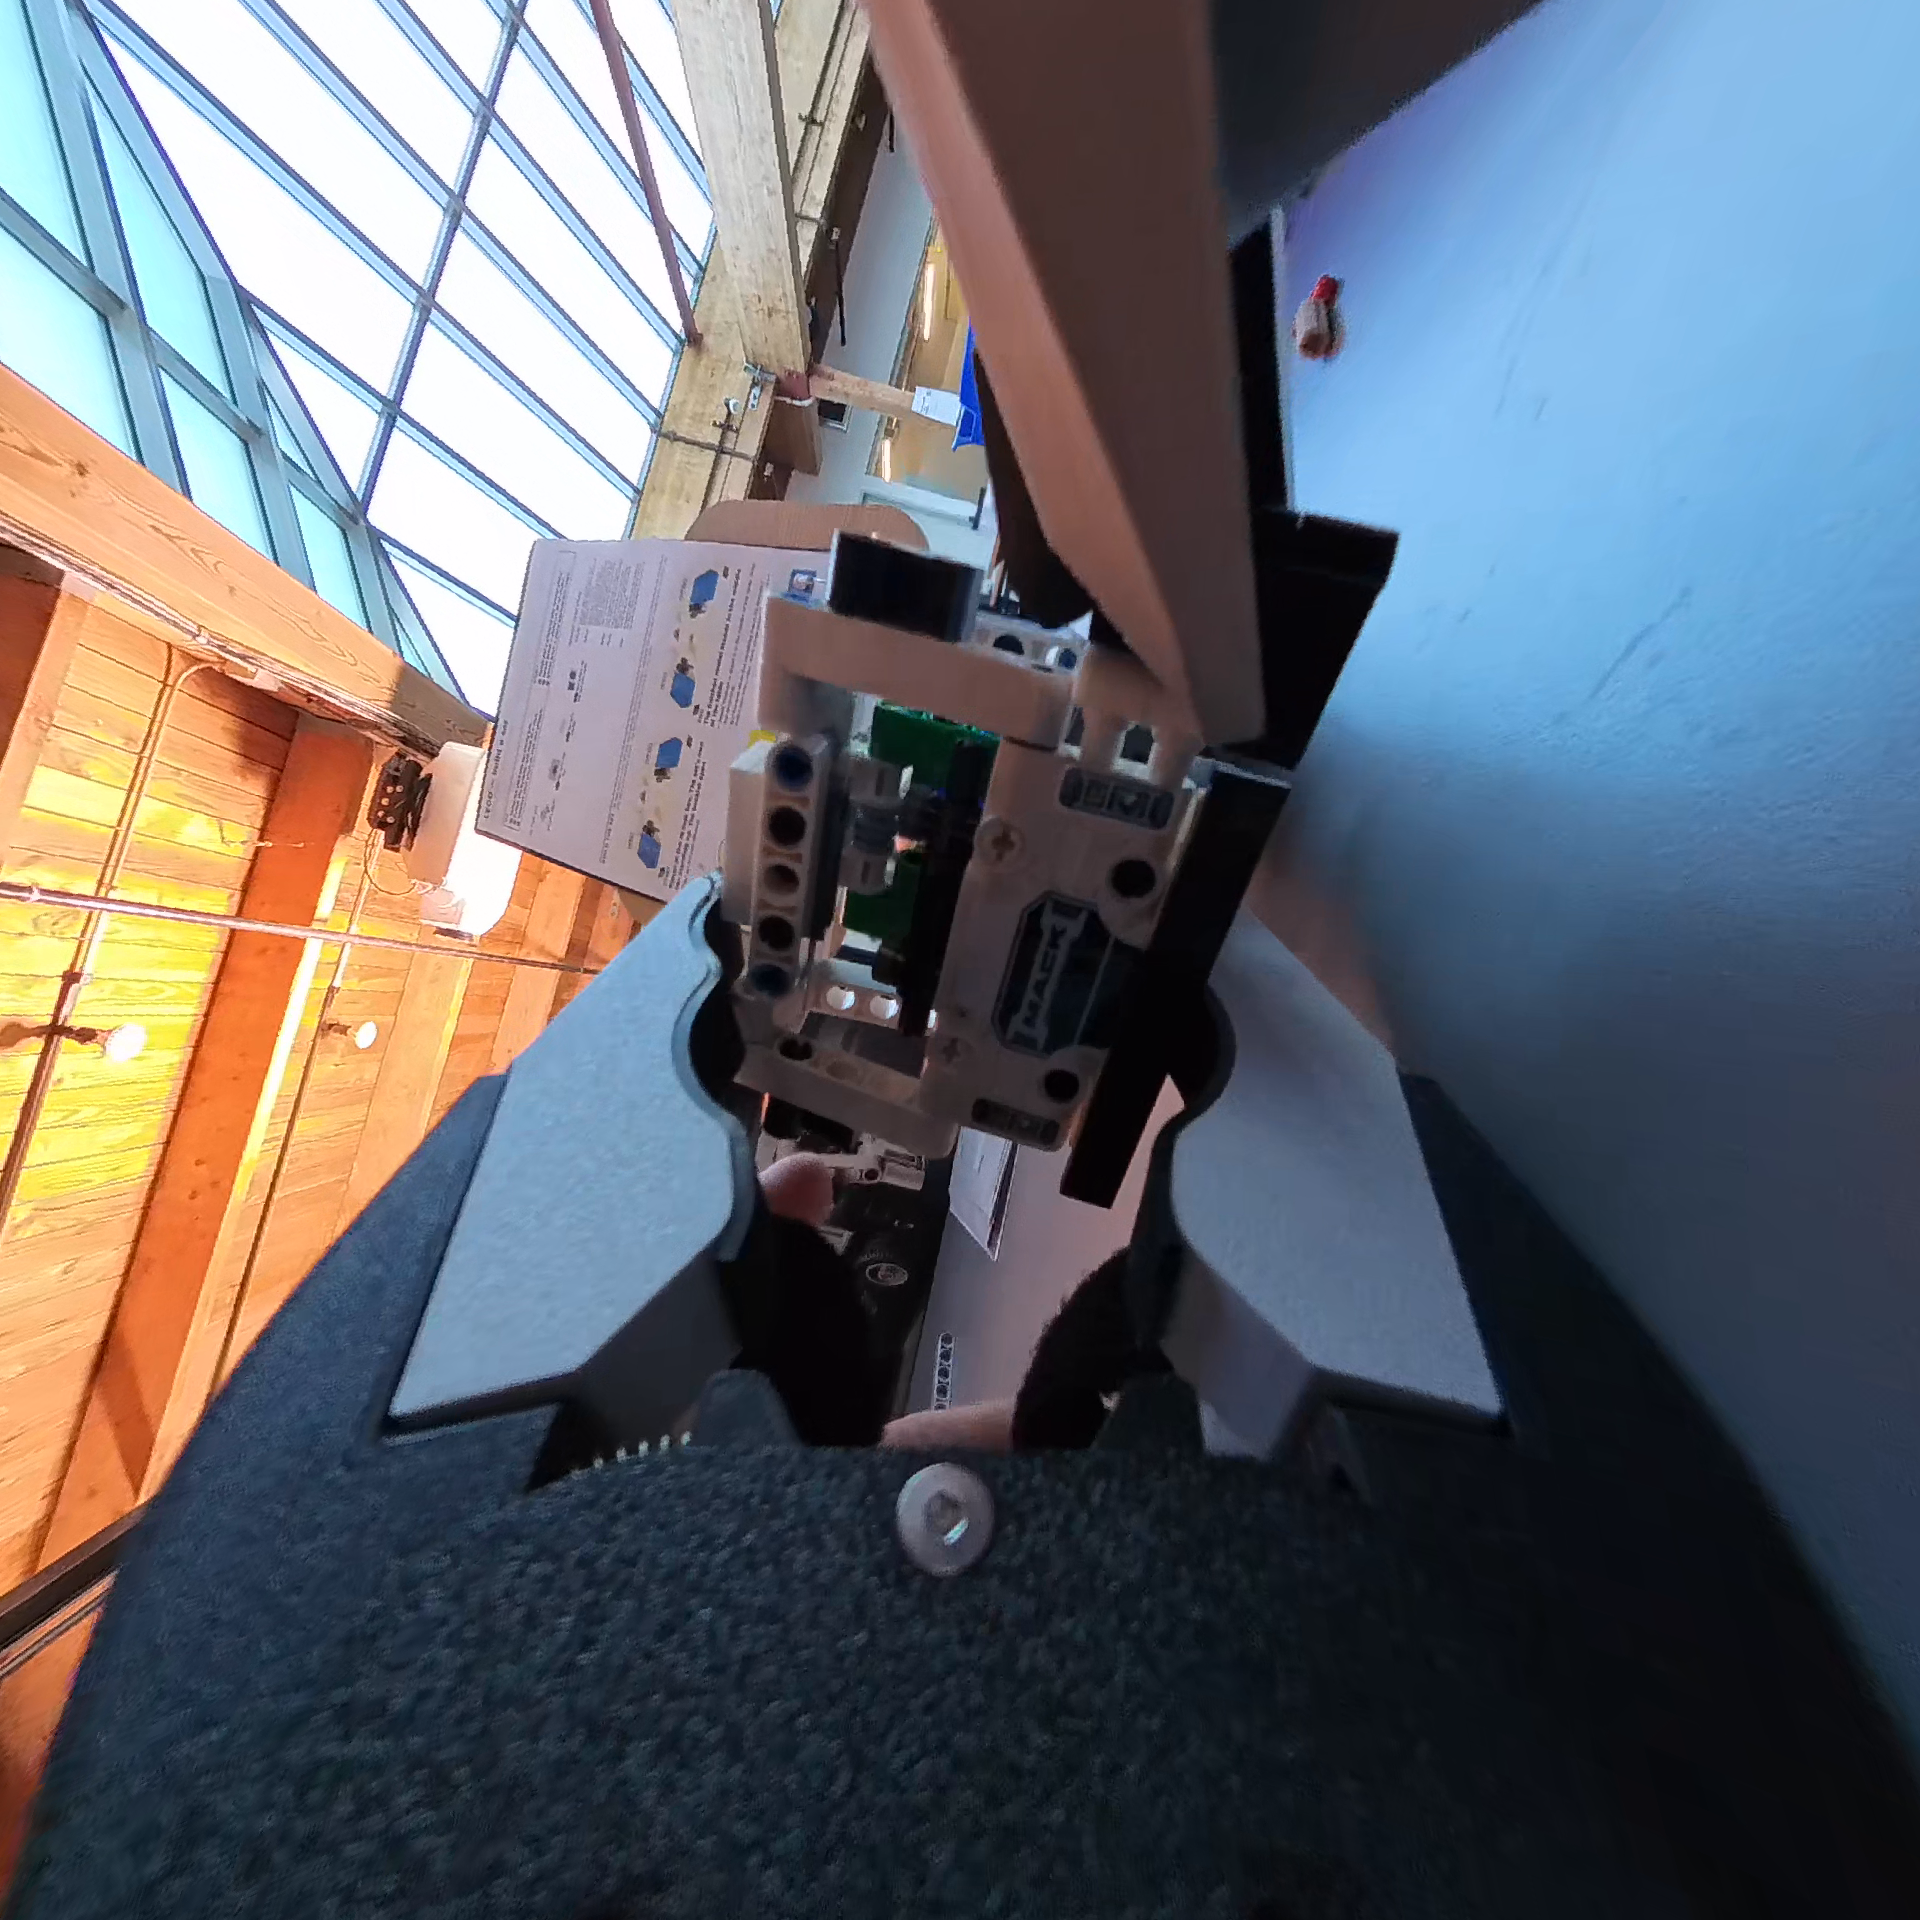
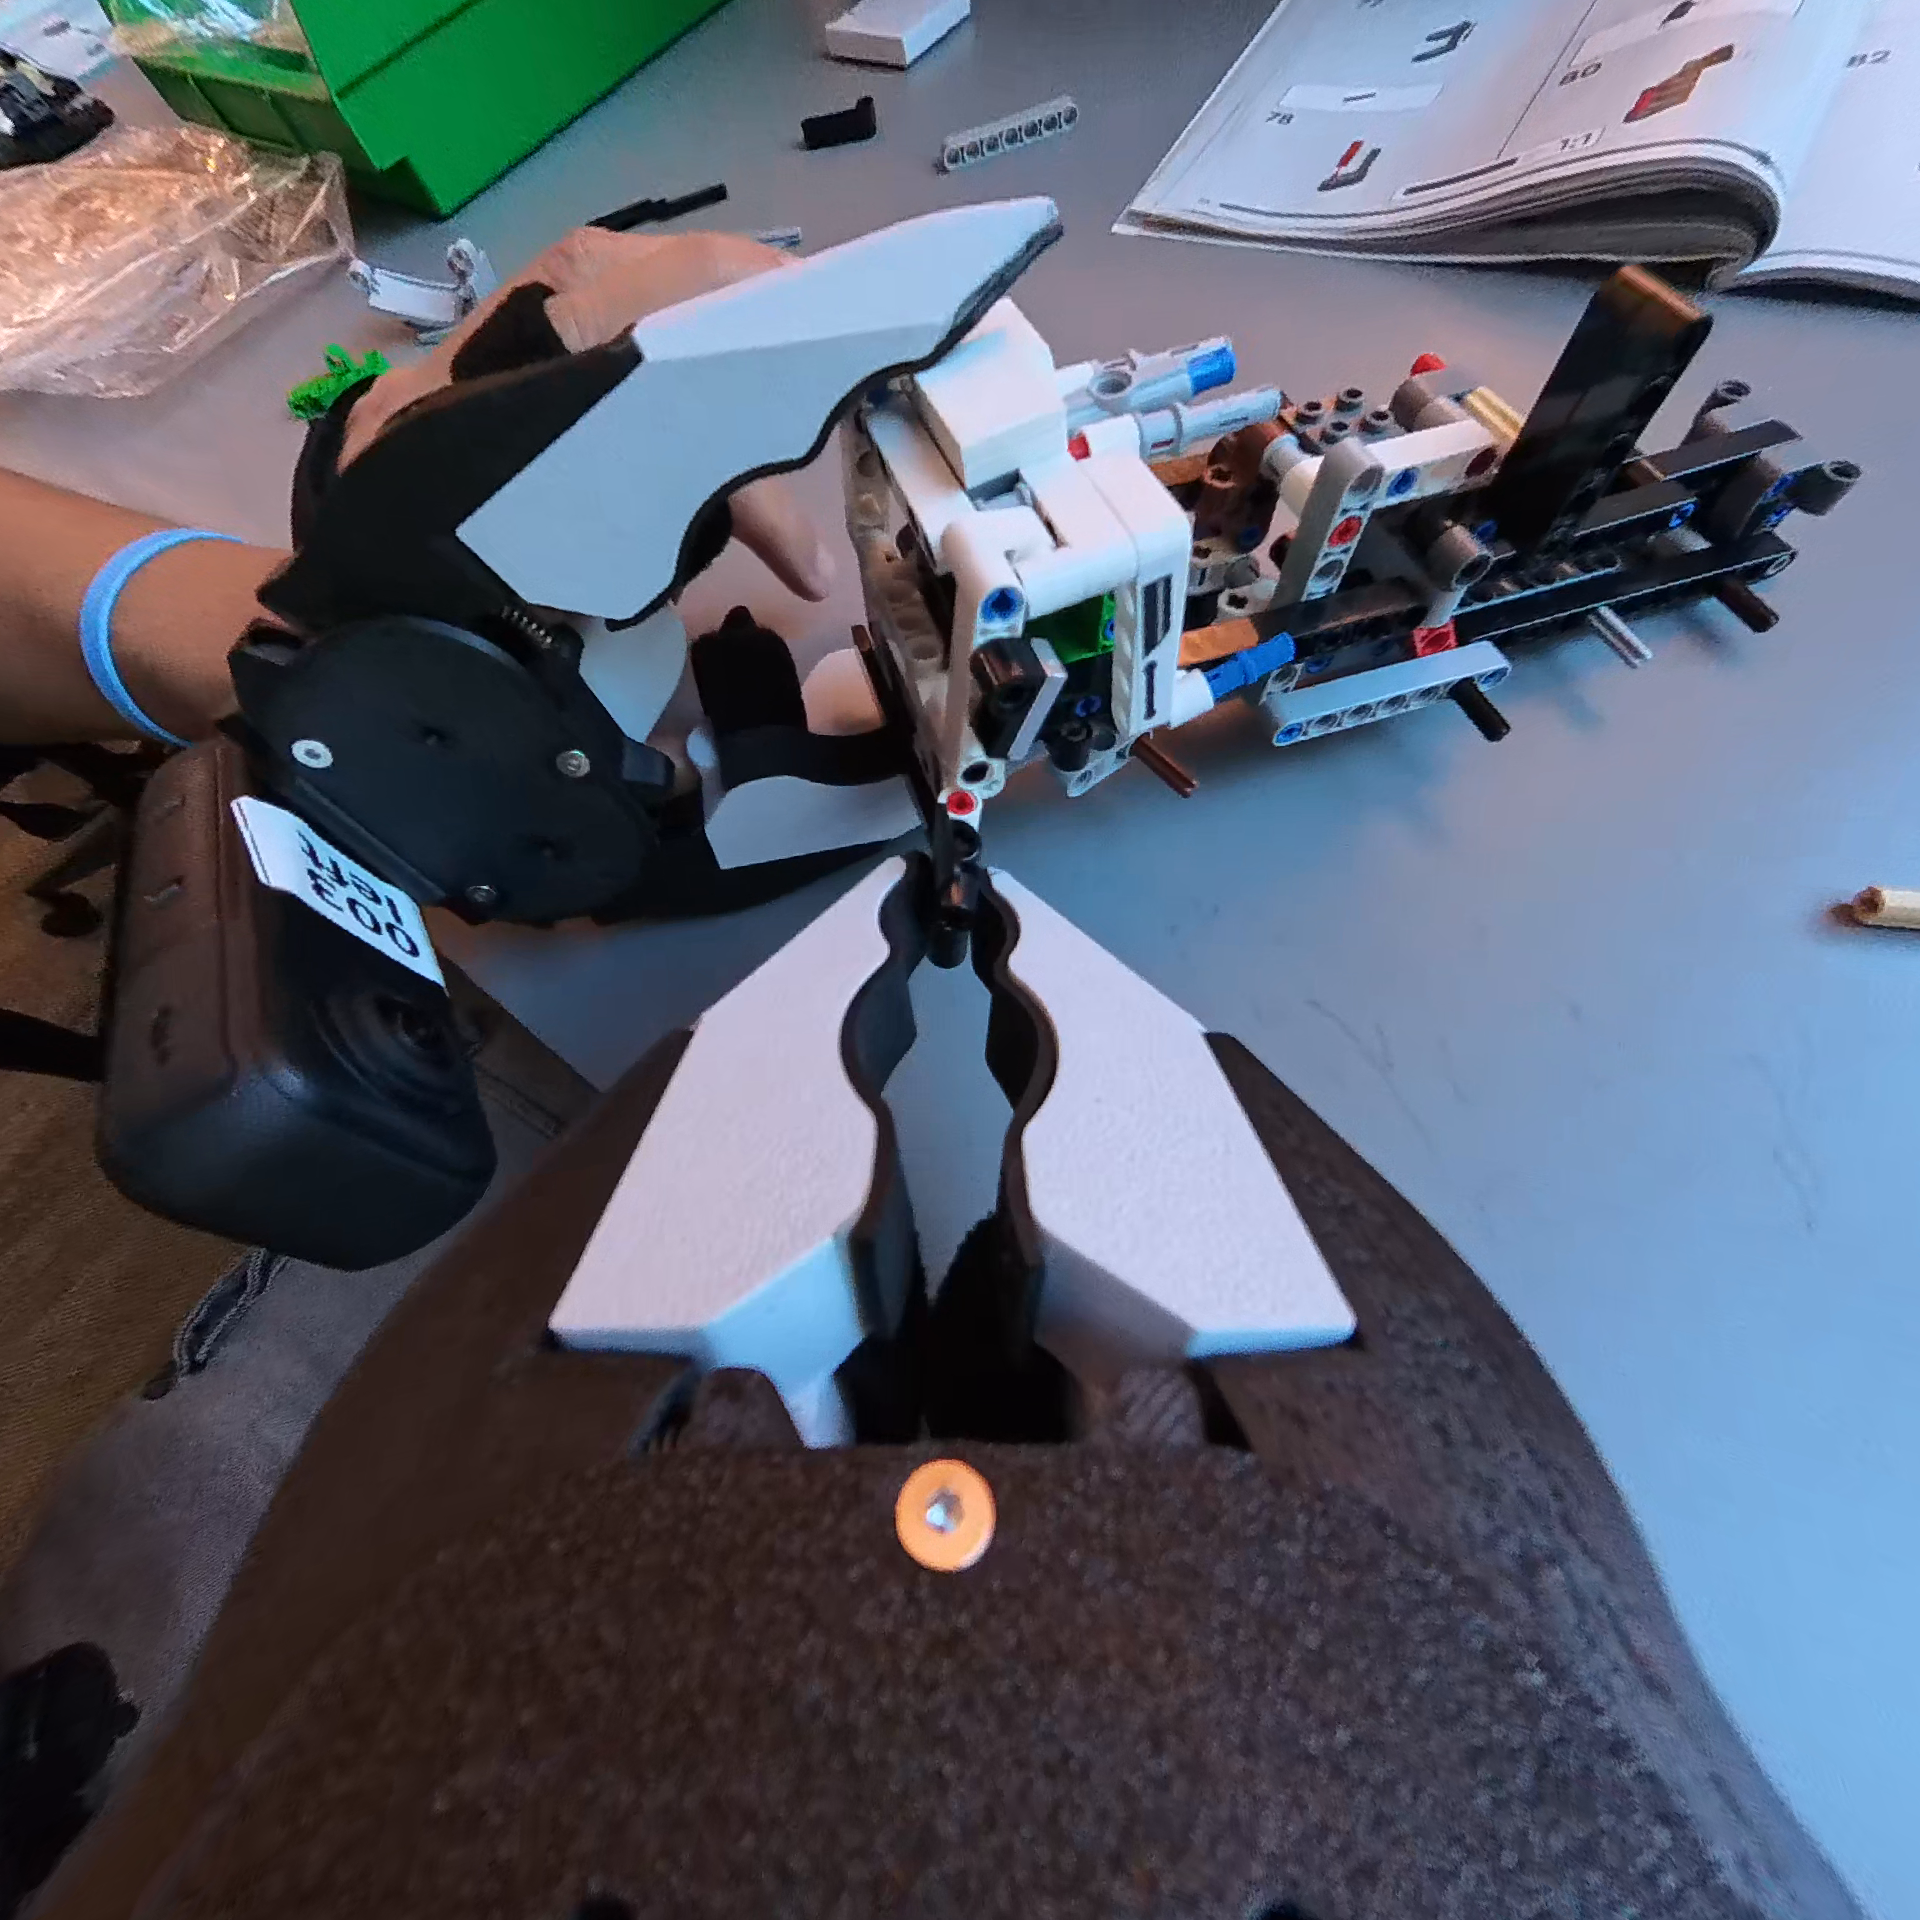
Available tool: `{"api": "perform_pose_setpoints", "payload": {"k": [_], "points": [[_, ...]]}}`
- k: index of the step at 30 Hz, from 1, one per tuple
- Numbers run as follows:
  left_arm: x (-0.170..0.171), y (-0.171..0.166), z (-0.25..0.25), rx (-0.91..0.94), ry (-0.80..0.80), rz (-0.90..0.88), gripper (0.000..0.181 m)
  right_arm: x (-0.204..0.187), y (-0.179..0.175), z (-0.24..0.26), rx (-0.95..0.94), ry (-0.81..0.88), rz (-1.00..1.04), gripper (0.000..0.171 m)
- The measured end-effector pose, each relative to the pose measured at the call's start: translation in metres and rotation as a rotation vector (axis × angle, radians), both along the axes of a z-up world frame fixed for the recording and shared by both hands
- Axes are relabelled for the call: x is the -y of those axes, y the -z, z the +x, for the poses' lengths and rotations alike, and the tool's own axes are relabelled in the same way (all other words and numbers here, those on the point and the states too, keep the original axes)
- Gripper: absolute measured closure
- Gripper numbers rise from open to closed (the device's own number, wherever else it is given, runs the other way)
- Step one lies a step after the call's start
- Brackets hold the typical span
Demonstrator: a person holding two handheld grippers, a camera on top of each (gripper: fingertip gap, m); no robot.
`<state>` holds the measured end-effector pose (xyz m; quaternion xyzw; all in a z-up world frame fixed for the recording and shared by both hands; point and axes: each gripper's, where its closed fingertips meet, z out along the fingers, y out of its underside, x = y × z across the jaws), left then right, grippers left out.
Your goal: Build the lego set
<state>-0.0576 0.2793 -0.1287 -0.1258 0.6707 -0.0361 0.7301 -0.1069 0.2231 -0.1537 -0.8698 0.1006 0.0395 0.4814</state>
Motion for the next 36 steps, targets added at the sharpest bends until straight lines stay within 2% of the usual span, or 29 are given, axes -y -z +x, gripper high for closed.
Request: {"api": "perform_pose_setpoints", "payload": {"k": [7,12,16,17,21,23,26,30,36], "points": [[0.003,-0.002,0.000,0.012,-0.007,0.034,0.100,-0.009,-0.003,-0.007,0.066,-0.023,0.002,0.165],[0.004,-0.002,0.000,0.013,0.012,0.015,0.100,-0.003,-0.007,-0.009,-0.013,-0.074,0.054,0.165],[0.005,-0.002,0.000,0.013,0.029,0.007,0.099,0.010,-0.002,-0.018,-0.017,-0.206,0.069,0.165],[0.007,-0.002,-0.001,0.016,0.046,0.015,0.099,0.015,-0.003,-0.030,-0.019,-0.305,0.104,0.165],[0.004,-0.001,-0.005,-0.001,0.032,0.027,0.098,0.037,0.000,-0.035,0.113,-0.416,0.202,0.165],[-0.002,0.000,-0.004,-0.016,0.011,0.051,0.098,0.045,-0.003,-0.030,0.204,-0.404,0.269,0.165],[-0.004,-0.002,-0.007,-0.046,-0.008,0.045,0.097,0.053,-0.001,-0.027,0.189,-0.381,0.247,0.165],[0.006,0.000,-0.015,-0.118,-0.026,0.051,0.096,0.062,0.017,-0.025,0.112,-0.367,0.090,0.165],[0.028,0.003,-0.036,-0.097,-0.050,-0.005,0.095,0.058,0.014,-0.009,0.120,-0.244,0.011,0.164]]}}
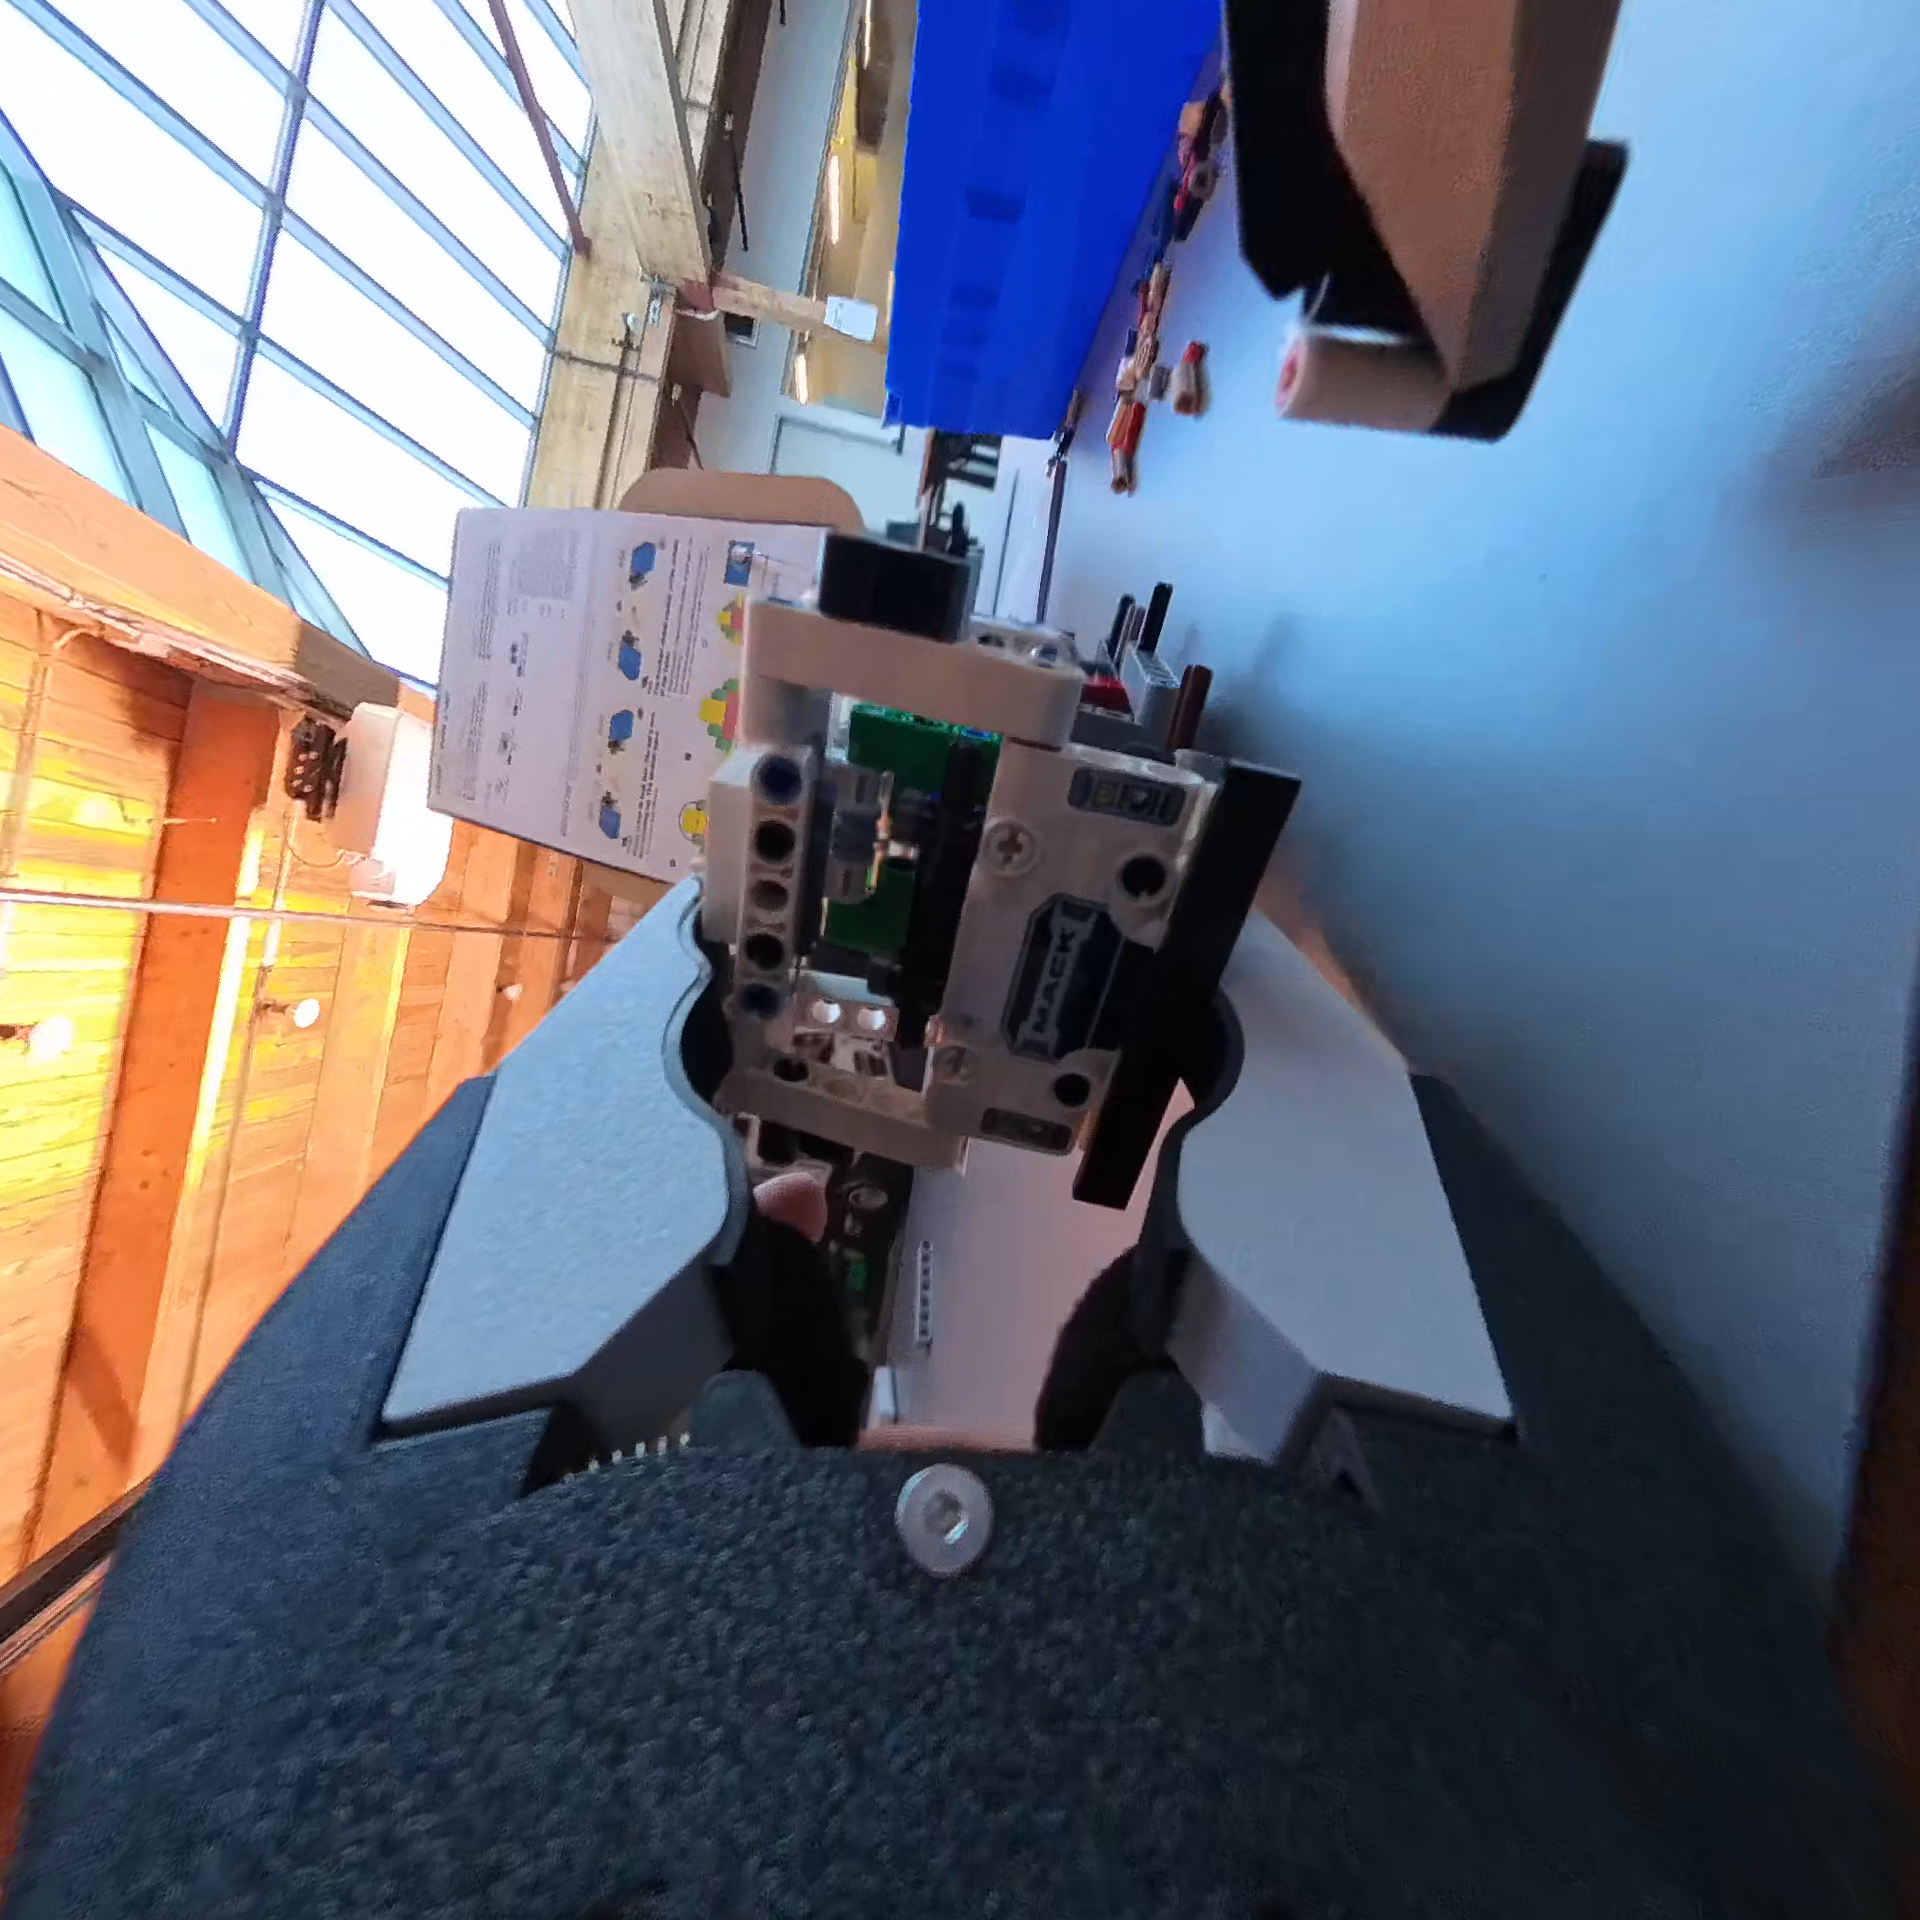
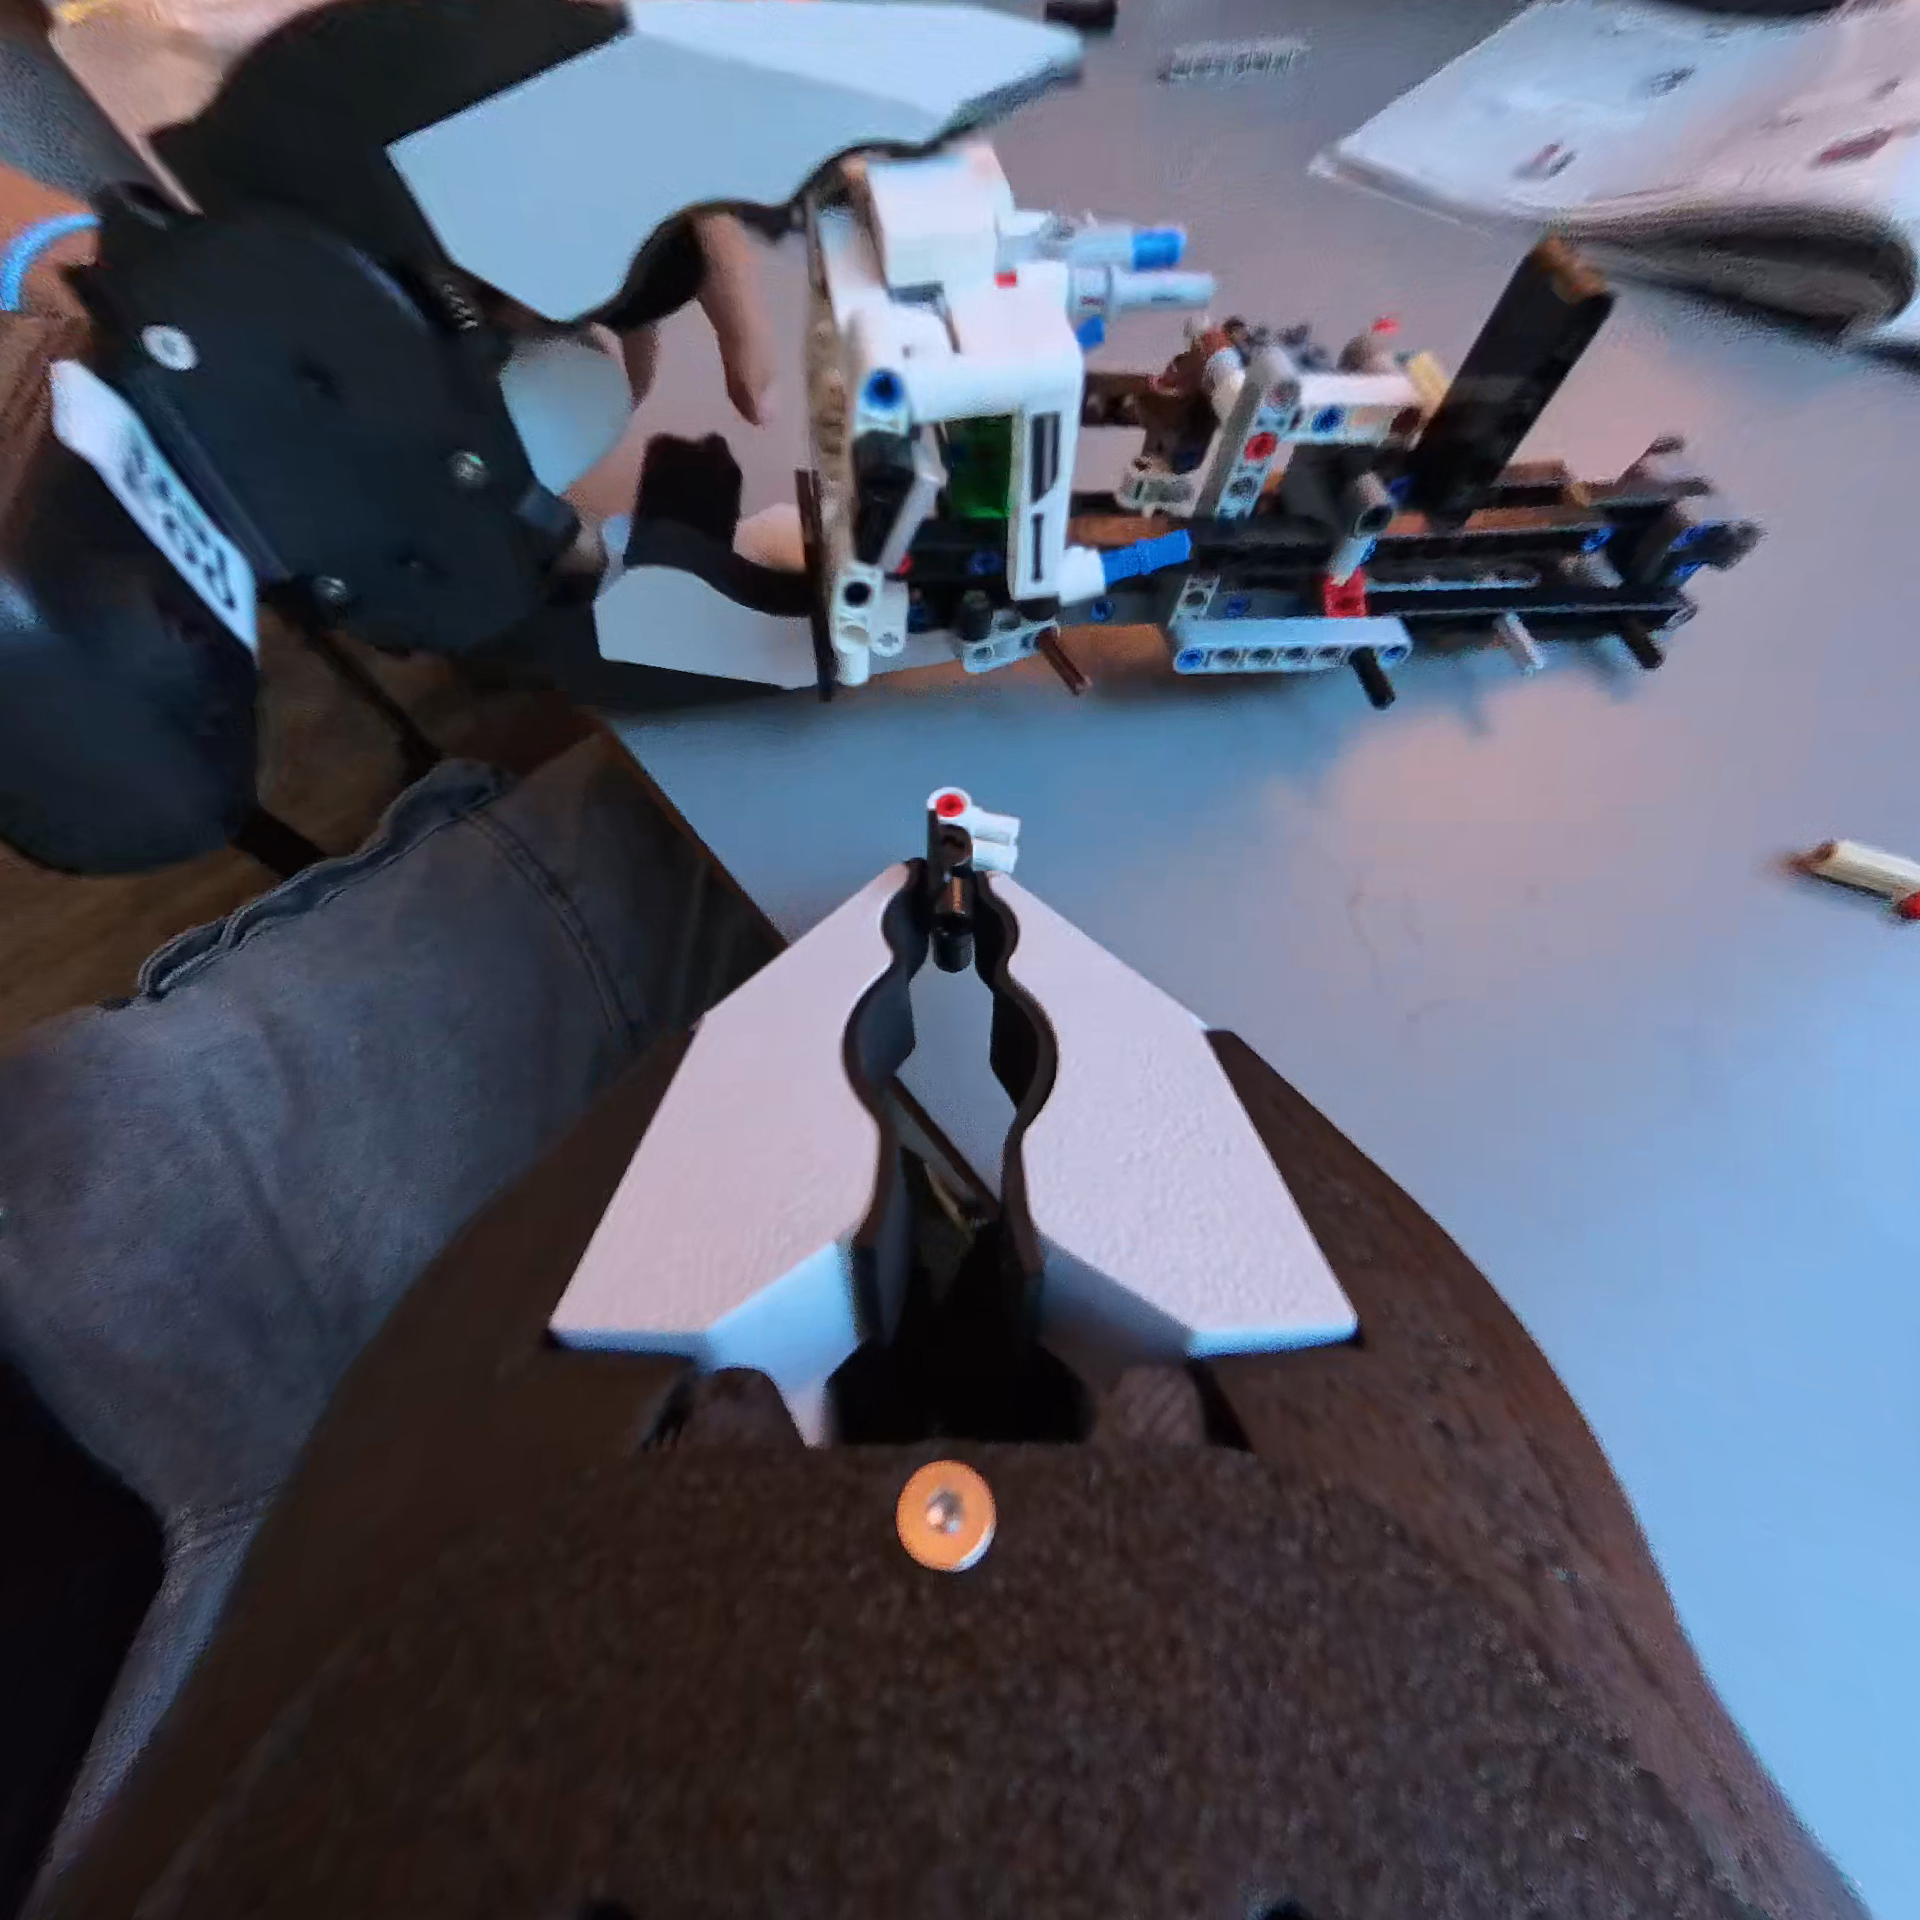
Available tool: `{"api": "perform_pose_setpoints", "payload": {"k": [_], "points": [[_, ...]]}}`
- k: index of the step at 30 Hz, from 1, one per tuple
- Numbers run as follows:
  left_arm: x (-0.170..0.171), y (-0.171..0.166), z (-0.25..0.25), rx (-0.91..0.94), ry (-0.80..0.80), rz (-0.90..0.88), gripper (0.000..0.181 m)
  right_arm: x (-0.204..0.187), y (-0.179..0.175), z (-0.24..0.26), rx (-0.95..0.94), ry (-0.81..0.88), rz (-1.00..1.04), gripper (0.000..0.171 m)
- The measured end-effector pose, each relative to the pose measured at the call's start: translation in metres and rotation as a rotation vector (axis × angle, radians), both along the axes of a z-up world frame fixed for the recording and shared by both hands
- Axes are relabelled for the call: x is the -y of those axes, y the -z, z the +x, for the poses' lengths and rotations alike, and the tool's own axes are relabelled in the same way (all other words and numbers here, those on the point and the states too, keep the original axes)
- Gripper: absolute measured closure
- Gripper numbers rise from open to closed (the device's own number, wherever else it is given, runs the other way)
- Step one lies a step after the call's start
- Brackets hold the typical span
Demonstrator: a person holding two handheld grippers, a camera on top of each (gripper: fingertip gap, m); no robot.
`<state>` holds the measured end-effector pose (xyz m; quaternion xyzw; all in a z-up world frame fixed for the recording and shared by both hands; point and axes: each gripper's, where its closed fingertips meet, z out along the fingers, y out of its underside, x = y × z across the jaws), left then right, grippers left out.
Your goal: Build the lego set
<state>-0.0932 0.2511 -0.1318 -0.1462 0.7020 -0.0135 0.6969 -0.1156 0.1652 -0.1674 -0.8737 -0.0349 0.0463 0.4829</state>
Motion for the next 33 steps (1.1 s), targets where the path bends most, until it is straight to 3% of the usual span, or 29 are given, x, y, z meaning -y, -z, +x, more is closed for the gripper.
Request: {"api": "perform_pose_setpoints", "payload": {"k": [9,16,24,29,33], "points": [[-0.006,0.004,-0.006,0.044,-0.144,-0.103,0.096,0.005,0.021,0.003,0.035,-0.161,-0.141,0.164],[-0.015,0.002,0.000,0.080,-0.200,-0.133,0.096,0.005,0.019,0.009,0.003,-0.122,-0.139,0.144],[-0.023,0.002,0.000,0.080,-0.222,-0.121,0.096,0.003,0.017,0.014,0.035,-0.014,-0.152,0.148],[-0.020,0.001,0.000,0.047,-0.172,0.013,0.096,0.004,0.006,0.022,0.024,0.033,-0.119,0.137],[-0.016,-0.001,0.000,0.040,-0.150,0.050,0.097,-0.016,-0.041,0.009,-0.076,-0.039,0.072,0.116]]}}
